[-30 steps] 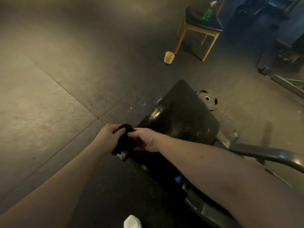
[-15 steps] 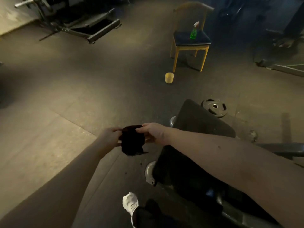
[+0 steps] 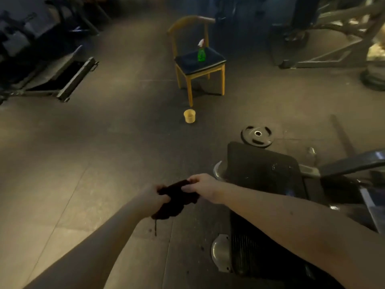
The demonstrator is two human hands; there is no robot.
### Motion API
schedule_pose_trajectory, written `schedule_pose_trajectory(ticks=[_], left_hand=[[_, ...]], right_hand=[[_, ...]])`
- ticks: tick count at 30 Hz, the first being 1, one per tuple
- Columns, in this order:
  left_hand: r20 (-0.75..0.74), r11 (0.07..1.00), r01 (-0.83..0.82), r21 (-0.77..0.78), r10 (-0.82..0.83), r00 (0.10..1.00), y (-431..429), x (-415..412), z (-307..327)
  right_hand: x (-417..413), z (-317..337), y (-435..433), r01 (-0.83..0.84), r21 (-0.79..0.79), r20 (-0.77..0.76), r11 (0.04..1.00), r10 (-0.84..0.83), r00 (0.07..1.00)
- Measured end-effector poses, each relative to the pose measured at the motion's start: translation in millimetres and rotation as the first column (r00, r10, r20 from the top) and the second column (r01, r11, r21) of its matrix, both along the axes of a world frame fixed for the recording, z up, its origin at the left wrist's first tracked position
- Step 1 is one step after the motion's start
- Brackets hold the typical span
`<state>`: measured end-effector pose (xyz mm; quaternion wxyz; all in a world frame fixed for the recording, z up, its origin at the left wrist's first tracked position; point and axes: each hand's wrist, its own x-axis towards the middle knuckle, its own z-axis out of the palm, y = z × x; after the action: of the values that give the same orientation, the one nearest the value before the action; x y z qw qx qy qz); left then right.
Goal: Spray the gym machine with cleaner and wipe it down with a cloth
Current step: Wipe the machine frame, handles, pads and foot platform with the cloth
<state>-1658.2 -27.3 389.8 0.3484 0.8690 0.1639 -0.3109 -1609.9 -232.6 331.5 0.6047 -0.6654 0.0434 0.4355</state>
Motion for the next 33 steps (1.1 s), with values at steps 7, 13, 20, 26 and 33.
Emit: schedule_pose_trajectory(ticks=[7, 13, 20, 26, 33], left_hand=[[0.164, 0.888, 0.434, 0.155, -0.456, 0.875, -17, 163, -10], [0.208, 0.664, 0.748, 0.003, -0.732, 0.649, -69, 302, -21], [0.211, 0.227, 0.973, 0.046, -0.954, 0.213, -157, 404, -21], [0.112, -0.116, 0.993, -0.022, -0.987, -0.113, -270, 460, -58], [-0.014, -0.388, 0.921, 0.028, -0.922, -0.387, -394, 499, -115]], right_hand=[[75, -4, 5, 0.516, 0.045, -0.425, 0.856, -0.451, 0.785], [152, -12, 1, 0.921, 0.231, -0.628, 0.315, -0.675, 0.388], [222, -20, -26, 0.972, 0.145, -0.614, -0.187, -0.787, -0.060], [256, -58, -91, 0.833, 0.018, -0.623, -0.553, -0.658, -0.424], [278, -107, -143, 0.657, -0.078, -0.574, -0.750, -0.505, -0.645]])
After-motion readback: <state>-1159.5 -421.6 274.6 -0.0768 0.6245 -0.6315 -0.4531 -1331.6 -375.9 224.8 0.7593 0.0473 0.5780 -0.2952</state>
